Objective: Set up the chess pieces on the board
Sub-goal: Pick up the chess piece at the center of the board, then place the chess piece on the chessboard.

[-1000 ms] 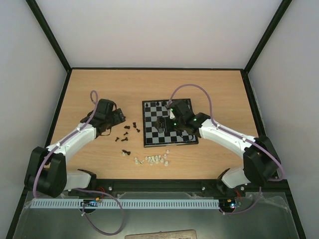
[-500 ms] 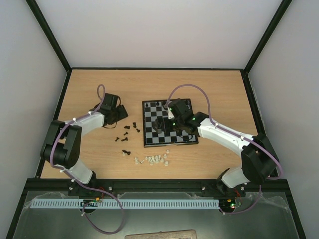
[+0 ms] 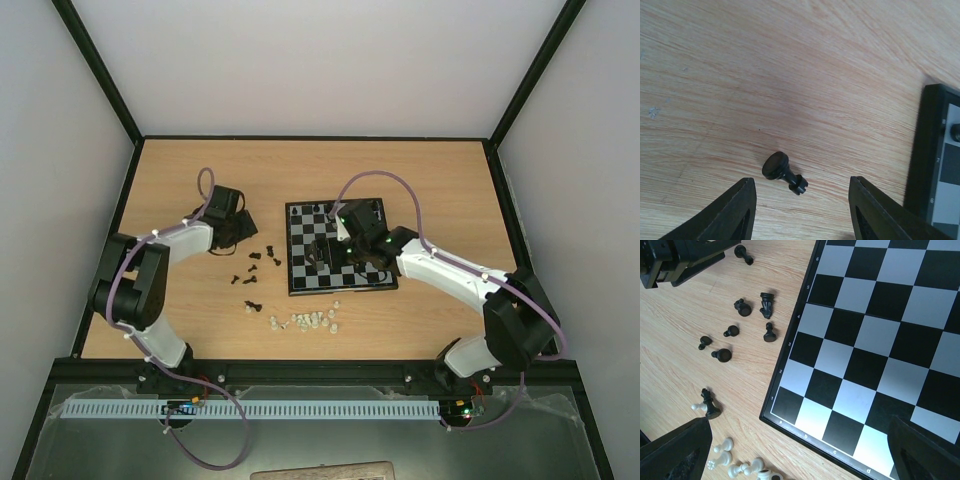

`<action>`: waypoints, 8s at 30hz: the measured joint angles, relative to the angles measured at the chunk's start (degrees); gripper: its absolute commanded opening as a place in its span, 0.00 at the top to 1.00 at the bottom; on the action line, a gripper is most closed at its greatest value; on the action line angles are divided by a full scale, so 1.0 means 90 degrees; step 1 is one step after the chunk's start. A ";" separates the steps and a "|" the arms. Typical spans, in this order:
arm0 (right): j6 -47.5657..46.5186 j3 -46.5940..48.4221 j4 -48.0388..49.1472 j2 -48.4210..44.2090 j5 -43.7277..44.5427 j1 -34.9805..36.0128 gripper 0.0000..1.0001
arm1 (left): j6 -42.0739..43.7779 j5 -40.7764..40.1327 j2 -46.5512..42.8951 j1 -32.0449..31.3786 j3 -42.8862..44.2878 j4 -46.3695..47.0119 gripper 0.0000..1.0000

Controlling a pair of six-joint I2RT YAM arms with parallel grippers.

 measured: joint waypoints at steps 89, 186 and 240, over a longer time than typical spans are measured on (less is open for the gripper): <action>-0.0134 -0.0712 0.0505 -0.0311 -0.0566 0.0000 0.04 | 0.1197 -0.1367 0.2339 -0.1236 0.2516 -0.1047 0.61; 0.1394 -0.1921 0.5166 -0.1175 0.0192 0.0000 0.45 | -0.3296 0.3696 -0.1724 -0.0814 0.0238 0.2115 0.87; 0.1583 -0.0704 0.5418 0.0151 -0.0005 0.0000 0.92 | -0.3592 0.3677 -0.1746 -0.0940 0.0151 0.2312 0.76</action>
